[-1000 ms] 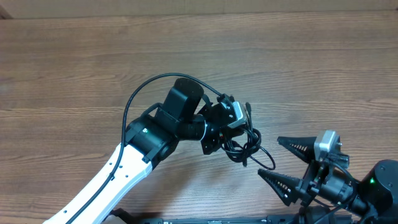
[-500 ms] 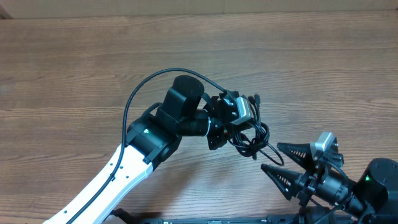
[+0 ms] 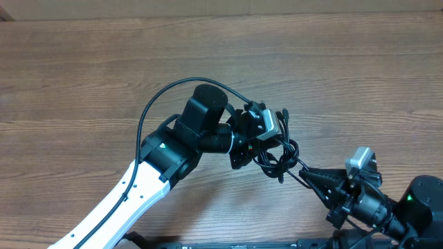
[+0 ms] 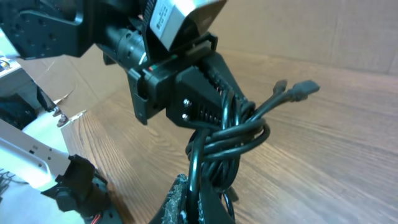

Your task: Untangle cables

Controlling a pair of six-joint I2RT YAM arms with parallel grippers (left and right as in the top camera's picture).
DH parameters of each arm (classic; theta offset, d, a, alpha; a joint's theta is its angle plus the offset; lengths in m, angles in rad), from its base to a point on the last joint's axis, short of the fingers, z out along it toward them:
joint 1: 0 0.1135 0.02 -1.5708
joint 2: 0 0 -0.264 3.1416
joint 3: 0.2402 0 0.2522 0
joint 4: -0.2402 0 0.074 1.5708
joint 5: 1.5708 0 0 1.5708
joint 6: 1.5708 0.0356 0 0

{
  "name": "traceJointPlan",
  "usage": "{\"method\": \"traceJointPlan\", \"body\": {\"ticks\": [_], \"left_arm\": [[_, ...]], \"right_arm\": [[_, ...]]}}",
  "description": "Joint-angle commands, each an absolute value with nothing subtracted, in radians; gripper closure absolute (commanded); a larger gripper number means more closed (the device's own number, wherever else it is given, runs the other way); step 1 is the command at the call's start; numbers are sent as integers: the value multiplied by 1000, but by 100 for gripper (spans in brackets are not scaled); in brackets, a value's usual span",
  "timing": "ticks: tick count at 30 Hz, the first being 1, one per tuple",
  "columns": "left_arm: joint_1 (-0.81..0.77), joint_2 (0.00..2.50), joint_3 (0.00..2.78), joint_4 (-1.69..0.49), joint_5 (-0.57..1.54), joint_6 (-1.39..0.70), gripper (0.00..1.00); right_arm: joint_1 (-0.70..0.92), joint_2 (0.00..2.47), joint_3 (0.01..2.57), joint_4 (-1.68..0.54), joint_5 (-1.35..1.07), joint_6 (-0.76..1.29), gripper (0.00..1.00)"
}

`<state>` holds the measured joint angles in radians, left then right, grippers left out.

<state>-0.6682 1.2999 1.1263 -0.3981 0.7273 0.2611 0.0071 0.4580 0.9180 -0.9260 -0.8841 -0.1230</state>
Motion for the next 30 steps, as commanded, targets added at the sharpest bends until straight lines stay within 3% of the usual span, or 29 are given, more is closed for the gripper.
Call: {"method": "traceJointPlan", "body": {"ticks": [1,14,20,30], "left_arm": [[-675,1281,1153,-398,747,242,96],[-675,1282,1152,-566,549,118,96],[-675,1282,1148,-612,521,110,96],[-675,1283,1148,-699,109,-230,96]], "right_arm": [[4,461,937,-889,-883,-76,96],[4,461,937,-674,-728,413,96],[4,461,937,-674,-681,484,96],[4,461,937,-785,-400,689,96]]}}
